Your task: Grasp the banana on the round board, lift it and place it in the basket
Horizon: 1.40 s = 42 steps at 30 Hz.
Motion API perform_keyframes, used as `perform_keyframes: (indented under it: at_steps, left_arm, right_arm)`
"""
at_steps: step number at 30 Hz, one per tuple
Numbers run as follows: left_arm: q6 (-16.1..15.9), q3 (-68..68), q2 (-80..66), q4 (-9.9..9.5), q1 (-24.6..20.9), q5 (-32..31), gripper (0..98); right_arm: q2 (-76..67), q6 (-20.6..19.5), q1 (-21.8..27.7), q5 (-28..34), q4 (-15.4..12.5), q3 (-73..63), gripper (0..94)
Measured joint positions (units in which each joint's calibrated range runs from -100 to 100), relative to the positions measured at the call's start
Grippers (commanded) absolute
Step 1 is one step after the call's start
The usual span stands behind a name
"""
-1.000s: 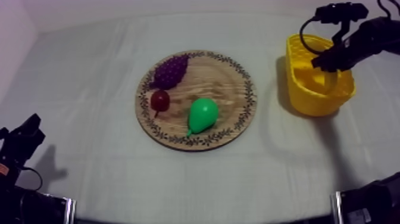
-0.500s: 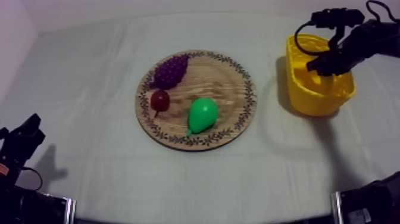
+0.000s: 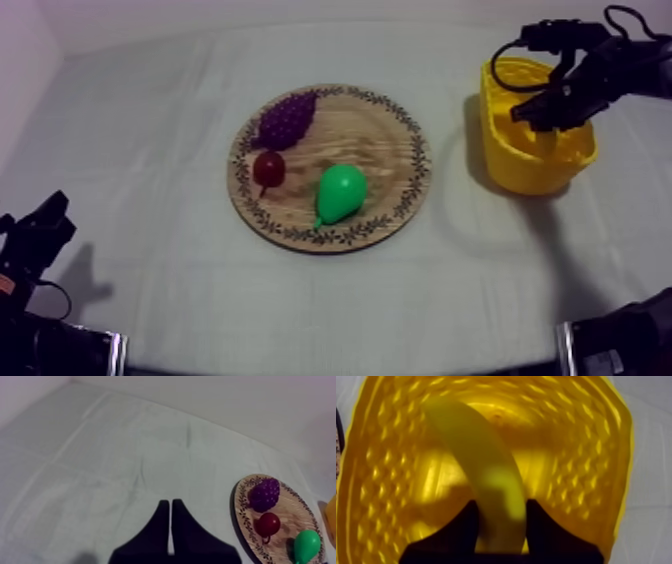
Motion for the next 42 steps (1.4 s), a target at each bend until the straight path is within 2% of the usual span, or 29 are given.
perform_keyframes:
  at_steps: [9,15,20,25,36,42]
  left_arm:
    - [0.0,0.0,0.0,0.0,0.0,0.0,0.1]
    - [0.0,0.0,0.0,0.0,0.0,0.0,0.1]
    - [0.0,0.0,0.0,0.0,0.0,0.0,0.1]
    - [0.0,0.0,0.0,0.0,0.0,0.0,0.1]
    - [0.0,0.0,0.0,0.0,0.0,0.0,0.1]
    - [0.0,0.0,0.0,0.0,0.0,0.0,0.1]
  right_arm:
    - [0.12,-0.16,-0.04,0.0,0.49,0.2,39.7]
    - [0.18,-0.18,-0.04,0.0,0.61,0.2,39.8]
    - [0.18,-0.42,-0.04,-0.05,1.04,0.27,51.8]
    - [0.18,-0.36,-0.04,-0.05,1.16,0.02,57.3]
    - [0.18,0.13,-0.06,0.1,0.95,-0.3,59.1]
    - [-0.49,1.57,0.11,1.41,-0.82,-2.3,57.9]
